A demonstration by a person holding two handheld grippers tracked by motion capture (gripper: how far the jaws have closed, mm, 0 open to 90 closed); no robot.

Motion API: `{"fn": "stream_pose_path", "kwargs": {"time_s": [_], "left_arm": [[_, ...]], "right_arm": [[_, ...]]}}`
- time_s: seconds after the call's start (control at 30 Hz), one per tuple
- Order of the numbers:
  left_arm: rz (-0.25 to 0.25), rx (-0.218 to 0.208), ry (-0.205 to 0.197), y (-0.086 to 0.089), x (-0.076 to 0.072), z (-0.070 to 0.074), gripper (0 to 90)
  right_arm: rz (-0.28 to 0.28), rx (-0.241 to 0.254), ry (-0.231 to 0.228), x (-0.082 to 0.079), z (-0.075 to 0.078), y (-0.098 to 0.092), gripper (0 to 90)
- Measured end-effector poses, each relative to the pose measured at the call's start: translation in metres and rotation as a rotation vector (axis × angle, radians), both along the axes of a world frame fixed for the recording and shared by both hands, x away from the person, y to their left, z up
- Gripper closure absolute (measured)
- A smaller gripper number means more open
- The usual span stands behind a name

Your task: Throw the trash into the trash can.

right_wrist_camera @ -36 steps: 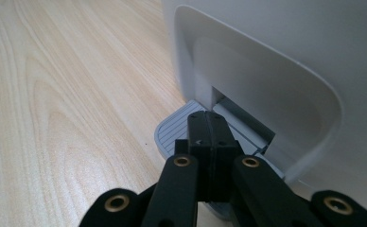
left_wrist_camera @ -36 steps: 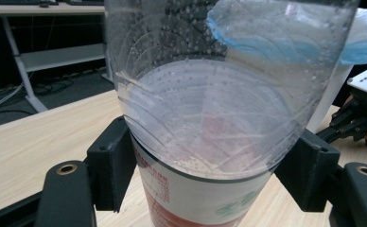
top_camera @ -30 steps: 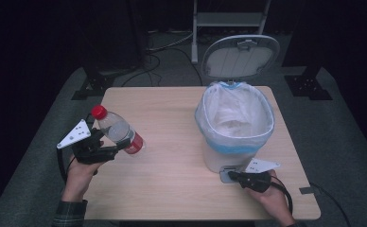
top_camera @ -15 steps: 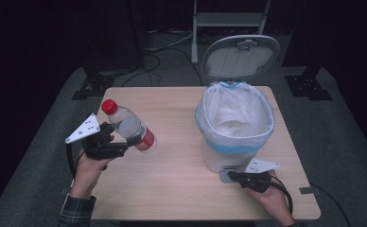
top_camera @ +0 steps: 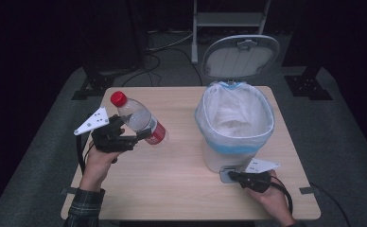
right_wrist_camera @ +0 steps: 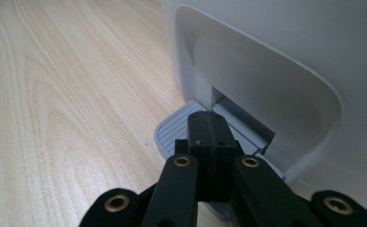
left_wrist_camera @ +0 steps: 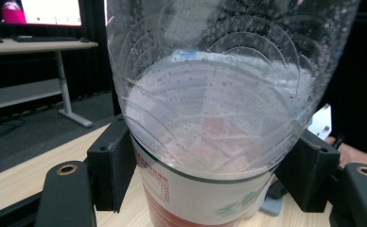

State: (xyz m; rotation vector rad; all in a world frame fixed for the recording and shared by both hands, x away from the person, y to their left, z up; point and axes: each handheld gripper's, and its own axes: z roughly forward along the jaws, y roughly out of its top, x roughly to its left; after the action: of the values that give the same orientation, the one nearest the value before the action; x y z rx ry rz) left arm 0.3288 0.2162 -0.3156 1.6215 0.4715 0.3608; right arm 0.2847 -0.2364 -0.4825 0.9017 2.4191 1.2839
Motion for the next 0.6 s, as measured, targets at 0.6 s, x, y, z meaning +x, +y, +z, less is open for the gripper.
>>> {"fn": "stream_pose_path", "kwargs": {"time_s": [0.6], "left_arm": [[-0.135,-0.07,-0.035,-0.022,0.019,0.034,28.5]], "right_arm": [[0.001,0.003,-0.002,0.0,0.0,0.0,89.5]]}}
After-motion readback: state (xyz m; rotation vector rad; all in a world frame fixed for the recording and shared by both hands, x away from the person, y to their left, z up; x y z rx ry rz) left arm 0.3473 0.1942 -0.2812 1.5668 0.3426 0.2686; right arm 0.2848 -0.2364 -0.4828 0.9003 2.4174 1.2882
